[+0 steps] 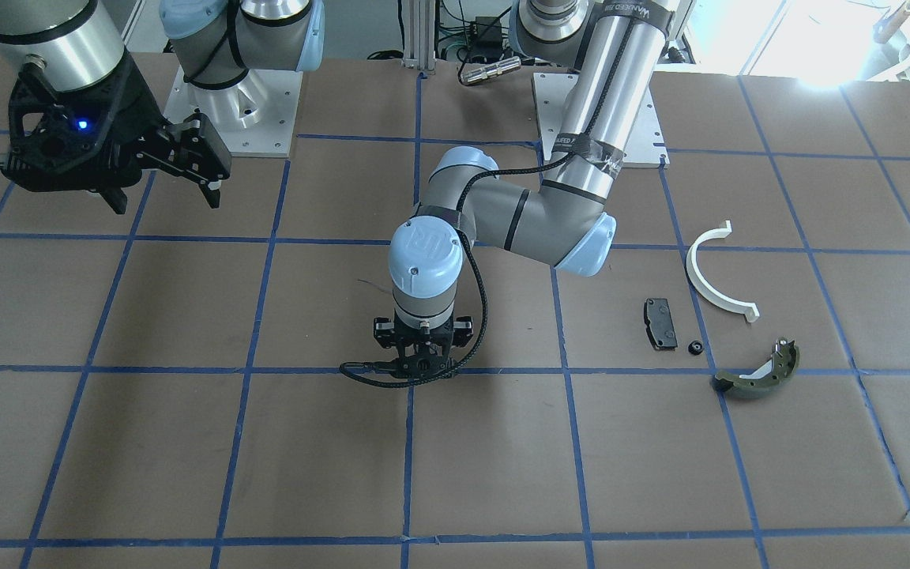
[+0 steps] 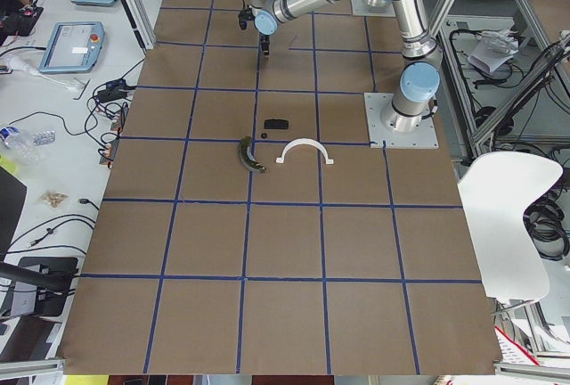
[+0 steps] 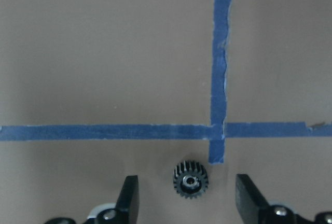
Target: Place bearing gear from tray to pile
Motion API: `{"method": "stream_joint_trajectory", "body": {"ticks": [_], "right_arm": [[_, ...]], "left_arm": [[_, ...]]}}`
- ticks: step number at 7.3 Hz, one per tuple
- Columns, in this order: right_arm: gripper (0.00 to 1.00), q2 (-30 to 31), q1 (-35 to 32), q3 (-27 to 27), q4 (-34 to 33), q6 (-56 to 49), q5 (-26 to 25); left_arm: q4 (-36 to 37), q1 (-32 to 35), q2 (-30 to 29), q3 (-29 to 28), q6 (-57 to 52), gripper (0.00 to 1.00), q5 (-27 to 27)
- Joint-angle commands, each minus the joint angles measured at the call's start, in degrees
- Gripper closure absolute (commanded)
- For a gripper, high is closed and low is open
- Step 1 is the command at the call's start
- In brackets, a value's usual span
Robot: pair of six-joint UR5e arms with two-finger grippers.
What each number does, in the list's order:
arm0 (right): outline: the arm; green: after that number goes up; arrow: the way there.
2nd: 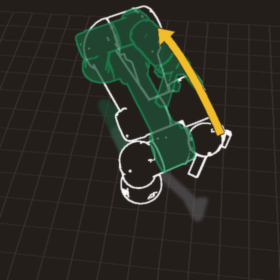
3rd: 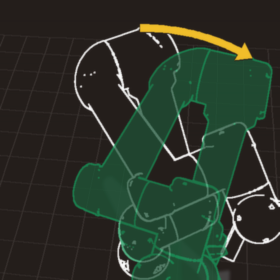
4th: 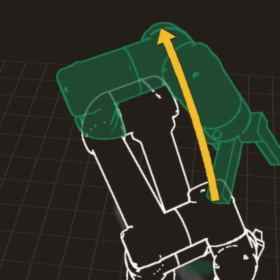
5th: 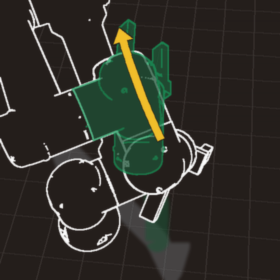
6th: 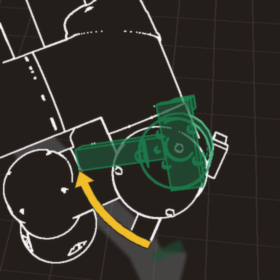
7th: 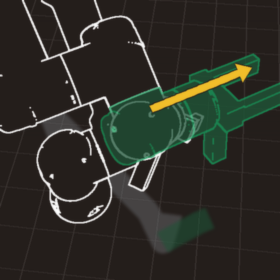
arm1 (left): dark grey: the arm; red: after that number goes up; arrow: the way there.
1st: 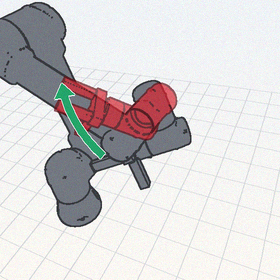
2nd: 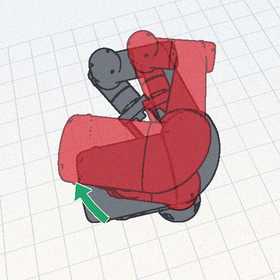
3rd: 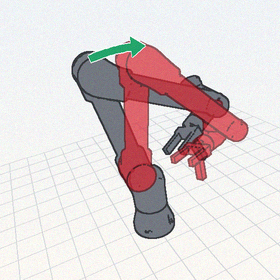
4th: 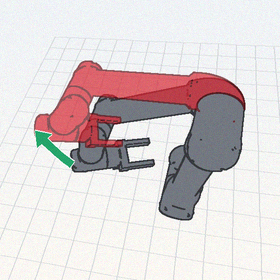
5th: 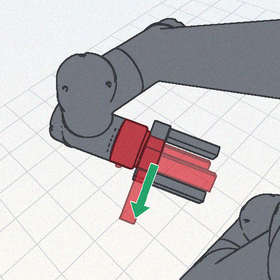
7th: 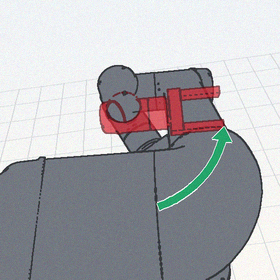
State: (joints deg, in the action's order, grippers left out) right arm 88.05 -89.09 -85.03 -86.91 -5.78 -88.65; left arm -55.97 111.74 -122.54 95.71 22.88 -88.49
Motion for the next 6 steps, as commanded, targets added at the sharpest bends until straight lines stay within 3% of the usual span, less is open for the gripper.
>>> {"method": "stream_joint_trajectory", "body": {"ticks": [1,2,3,6], "right_arm": [[0.00,0.81,-0.04,-1.28,-0.45,0.07,0.06],[0.00,0.81,0.05,-1.28,-0.45,0.07,0.06],[0.00,0.81,0.05,-1.28,-0.45,0.07,0.15],[0.00,0.72,0.05,-1.28,-0.45,0.07,0.32]], "left_arm": [[0.68,-0.03,-0.33,-0.09,0.50,0.68,0.33],[0.69,-0.12,-0.07,-0.09,0.68,0.81,0.33],[0.69,-0.38,0.63,-0.18,0.94,0.87,0.42],[-2.02,-5.72,5.44,1.30,-0.20,0.90,0.69]]}}
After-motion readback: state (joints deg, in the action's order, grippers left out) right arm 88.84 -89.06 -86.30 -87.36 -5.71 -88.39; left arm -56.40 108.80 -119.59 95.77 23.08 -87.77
